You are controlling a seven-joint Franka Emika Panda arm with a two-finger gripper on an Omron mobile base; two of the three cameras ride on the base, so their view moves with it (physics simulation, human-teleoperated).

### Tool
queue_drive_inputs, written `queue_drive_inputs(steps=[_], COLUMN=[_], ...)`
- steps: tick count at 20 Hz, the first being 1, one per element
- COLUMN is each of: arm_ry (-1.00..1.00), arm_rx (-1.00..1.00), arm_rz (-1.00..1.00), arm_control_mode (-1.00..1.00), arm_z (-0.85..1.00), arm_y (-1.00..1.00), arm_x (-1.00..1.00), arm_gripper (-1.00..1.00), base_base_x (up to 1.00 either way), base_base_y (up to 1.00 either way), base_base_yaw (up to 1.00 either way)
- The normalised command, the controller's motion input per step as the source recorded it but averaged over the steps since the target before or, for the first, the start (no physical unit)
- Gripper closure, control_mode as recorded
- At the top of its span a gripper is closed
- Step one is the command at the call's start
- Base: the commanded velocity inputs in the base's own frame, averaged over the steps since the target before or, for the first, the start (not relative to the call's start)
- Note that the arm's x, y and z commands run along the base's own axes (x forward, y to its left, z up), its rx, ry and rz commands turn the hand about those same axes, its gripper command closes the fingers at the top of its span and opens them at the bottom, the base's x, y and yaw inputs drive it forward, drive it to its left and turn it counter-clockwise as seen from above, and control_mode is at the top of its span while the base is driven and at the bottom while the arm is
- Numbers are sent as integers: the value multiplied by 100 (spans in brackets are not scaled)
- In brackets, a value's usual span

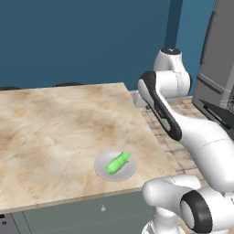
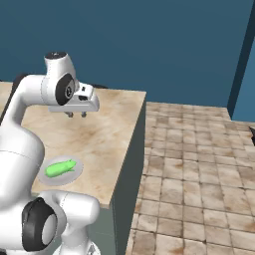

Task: Place the corn on the bottom rack of the oven.

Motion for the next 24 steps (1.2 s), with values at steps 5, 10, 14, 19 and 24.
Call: queue_drive_inputs(steps=[5,10,14,19,24], arm_ry=[-4,-1,13,43,10], arm_rx=[0,2,11,10,-4], arm_rz=[-16,-39,-23,-10,-13], arm_control_mode=[-100,-100,-100,-100,-100], arm_z=[-11,-65,-89,-78,-84], arm_y=[65,100,71,2,10], arm_x=[-2,2,5,4,-39], arm_gripper=[-100,-100,-100,-100,-100], base_base_x=[0,0,0,0,0], base_base_y=[0,0,0,0,0], base_base_yaw=[0,0,0,0,0])
